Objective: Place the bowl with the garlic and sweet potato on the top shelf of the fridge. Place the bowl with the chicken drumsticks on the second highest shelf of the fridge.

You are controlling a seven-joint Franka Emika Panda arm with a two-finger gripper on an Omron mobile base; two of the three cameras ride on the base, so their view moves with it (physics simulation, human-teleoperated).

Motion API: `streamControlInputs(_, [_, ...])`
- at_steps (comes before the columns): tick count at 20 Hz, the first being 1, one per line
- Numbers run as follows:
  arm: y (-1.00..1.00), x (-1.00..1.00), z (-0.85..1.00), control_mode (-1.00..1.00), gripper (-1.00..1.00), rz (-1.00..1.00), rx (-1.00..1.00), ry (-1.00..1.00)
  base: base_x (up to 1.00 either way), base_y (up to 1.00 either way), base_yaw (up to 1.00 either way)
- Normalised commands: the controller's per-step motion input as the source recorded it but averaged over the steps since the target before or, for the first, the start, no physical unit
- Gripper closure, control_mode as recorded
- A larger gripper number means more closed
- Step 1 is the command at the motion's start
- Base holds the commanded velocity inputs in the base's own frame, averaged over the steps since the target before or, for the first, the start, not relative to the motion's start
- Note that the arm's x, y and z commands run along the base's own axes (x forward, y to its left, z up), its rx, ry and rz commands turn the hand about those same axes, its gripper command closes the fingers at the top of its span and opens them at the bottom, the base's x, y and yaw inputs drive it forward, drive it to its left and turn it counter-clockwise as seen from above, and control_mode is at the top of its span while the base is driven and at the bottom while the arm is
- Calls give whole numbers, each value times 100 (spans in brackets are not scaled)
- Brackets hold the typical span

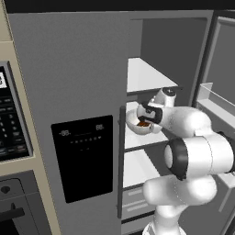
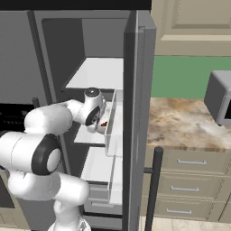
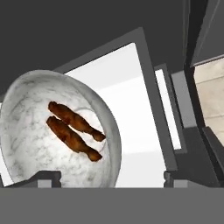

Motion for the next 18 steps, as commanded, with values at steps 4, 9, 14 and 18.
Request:
streamControlInputs(4, [0, -100, 98, -100, -100, -6, 0, -15, 0, 0, 0])
streamControlInputs(9, [0, -100, 81, -100, -100, -1, 0, -12, 0, 0, 0])
streamControlInputs(14, [0, -100, 62, -100, -100, 0, 0, -10, 0, 0, 0])
streamControlInputs(18, [4, -100, 54, -100, -100, 0, -4, -11, 0, 0, 0])
